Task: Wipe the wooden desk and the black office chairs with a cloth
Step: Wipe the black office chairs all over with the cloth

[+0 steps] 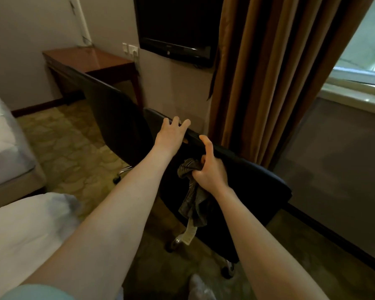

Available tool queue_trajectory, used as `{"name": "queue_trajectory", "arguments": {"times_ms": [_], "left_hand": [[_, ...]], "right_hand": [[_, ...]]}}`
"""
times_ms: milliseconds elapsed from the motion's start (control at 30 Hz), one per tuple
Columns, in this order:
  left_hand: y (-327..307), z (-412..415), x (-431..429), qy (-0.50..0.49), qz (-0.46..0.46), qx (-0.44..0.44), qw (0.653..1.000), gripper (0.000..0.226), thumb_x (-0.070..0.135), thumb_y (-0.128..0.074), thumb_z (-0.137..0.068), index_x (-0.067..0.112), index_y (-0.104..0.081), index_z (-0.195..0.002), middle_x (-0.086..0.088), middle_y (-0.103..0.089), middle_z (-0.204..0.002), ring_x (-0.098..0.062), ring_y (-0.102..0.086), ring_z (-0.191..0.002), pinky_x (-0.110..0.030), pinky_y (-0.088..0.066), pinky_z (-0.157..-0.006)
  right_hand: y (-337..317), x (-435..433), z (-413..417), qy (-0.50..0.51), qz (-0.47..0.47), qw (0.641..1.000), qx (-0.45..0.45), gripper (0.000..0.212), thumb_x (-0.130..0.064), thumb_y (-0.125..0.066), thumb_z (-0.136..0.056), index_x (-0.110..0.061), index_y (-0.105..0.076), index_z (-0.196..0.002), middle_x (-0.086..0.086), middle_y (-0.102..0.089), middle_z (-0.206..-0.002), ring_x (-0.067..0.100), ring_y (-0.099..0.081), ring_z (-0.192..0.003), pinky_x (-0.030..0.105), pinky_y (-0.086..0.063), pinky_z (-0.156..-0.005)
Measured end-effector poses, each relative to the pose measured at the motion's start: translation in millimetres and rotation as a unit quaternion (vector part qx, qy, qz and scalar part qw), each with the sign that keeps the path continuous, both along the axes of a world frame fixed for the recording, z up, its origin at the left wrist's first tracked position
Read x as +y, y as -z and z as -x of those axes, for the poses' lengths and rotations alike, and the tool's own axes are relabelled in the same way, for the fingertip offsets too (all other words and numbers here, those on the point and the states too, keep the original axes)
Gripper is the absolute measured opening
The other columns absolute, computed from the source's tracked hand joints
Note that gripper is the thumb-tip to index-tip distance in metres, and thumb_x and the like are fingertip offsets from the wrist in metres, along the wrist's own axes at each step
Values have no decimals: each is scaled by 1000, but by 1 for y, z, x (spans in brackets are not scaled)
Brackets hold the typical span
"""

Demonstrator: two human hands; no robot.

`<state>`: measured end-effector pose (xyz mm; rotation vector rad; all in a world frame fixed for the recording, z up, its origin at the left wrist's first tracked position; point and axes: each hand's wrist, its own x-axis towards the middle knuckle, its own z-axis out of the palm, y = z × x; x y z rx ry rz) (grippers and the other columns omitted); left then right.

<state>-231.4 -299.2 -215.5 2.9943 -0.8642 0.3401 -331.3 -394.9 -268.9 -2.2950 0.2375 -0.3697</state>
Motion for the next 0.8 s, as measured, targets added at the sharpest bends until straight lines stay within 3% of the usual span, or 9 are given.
{"name": "queue_trajectory", "arguments": {"times_ms": [133,267,333,400,567,667,733,800], "left_hand": [[1,-6,6,-1,12,18,1000,66,-5,-50,-88,19,-21,-142,-16,-27,-142,-44,-22,-133,-39,-47,-88],[0,-5,7,10,-4,32,999,65,-6,-49,-89,16,-20,-142,-16,-26,-143,-44,-20,-133,-41,-45,-91],[0,-4,9,15,-5,44,999,66,-7,-48,-89,15,-19,-144,-14,-24,-146,-44,-19,-134,-43,-43,-96],[-3,-1,12,22,-1,67,998,66,-9,-45,-89,15,-19,-144,-12,-21,-148,-42,-19,-134,-44,-42,-98],[-7,7,18,25,61,85,994,61,-4,-51,-90,9,-23,-142,-15,-26,-145,-35,-39,-124,-39,-45,-90],[-13,13,30,-2,137,42,990,37,12,-57,-92,6,-41,-125,-15,-42,-128,-30,-54,-102,-35,-46,-74],[-18,13,44,-26,100,45,994,21,21,-58,-92,7,-53,-107,-12,-53,-113,-29,-56,-95,-38,-45,-76],[-19,8,64,-79,21,68,994,22,30,-58,-91,10,-61,-101,-9,-60,-104,-30,-58,-96,-43,-46,-86]], "right_hand": [[1,8,-1,3,4,1000,-9,93,-5,-64,-78,-38,-8,-144,-1,-57,-75,14,-58,-59,31,-55,-59],[-3,11,2,7,7,1000,1,94,-4,-64,-78,-40,-6,-142,2,-60,-87,16,-59,-59,33,-55,-56],[-5,14,3,14,17,1000,-1,92,-4,-63,-78,-39,-6,-142,2,-55,-84,14,-54,-55,26,-44,-45],[-7,16,5,21,22,1000,6,91,-5,-63,-79,-40,-6,-141,3,-54,-84,13,-53,-53,23,-37,-43],[-13,18,7,38,26,998,41,94,-5,-62,-79,-39,-3,-143,8,-57,-86,17,-55,-55,23,-35,-42],[-18,25,12,41,63,996,47,94,-8,-62,-80,-35,-2,-147,1,-58,-78,15,-56,-57,23,-38,-46],[-23,38,15,-11,134,989,55,90,-8,-61,-80,-34,-6,-147,-2,-59,-80,17,-60,-65,29,-46,-54],[-26,55,7,-75,210,973,51,85,-10,-59,-80,-31,-11,-147,1,-61,-92,23,-63,-79,36,-51,-68]]}}
